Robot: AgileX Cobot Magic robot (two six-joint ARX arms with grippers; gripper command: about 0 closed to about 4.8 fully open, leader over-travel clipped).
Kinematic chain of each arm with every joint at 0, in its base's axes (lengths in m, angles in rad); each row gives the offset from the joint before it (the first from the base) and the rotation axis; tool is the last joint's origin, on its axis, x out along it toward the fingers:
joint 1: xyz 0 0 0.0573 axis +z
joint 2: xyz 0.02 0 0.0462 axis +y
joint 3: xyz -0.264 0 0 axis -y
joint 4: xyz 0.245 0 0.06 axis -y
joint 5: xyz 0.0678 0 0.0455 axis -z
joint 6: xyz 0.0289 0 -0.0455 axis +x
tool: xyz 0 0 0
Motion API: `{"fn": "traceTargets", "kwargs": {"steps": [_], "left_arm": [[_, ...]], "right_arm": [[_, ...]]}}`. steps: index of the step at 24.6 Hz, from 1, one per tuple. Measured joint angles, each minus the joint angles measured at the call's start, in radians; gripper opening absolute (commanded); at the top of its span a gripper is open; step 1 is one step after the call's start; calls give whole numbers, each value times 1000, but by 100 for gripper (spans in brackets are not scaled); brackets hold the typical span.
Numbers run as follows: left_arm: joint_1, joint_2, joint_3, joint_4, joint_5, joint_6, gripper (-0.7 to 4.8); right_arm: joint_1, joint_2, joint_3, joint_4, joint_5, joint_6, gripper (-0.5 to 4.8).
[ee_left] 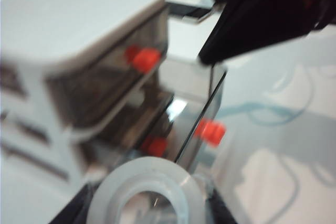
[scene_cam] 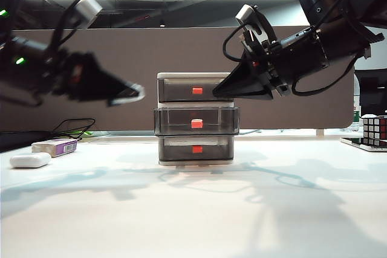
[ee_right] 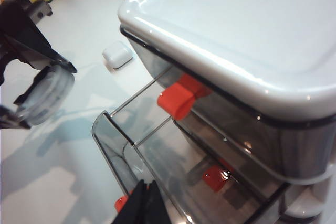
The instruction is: Open the second layer of the drawer on the table, pick up the transparent tape on the table and put it in, and finally close the drawer.
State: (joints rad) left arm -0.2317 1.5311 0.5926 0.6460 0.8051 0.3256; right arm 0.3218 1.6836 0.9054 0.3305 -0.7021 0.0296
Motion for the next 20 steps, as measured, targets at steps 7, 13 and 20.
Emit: {"fn": "traceTargets", "kwargs": {"steps": [7, 13, 20], "left_arm": [[-131, 0, 181, -158, -146, 8, 111], [-181, 80, 294, -290, -232, 17, 111], [-232, 80, 293, -304, -337, 40, 232]], "right_arm": [[0, 0, 0, 0, -1, 0, -5], [0, 0, 0, 0, -2, 0, -5], [0, 0, 0, 0, -6, 0, -5]]}}
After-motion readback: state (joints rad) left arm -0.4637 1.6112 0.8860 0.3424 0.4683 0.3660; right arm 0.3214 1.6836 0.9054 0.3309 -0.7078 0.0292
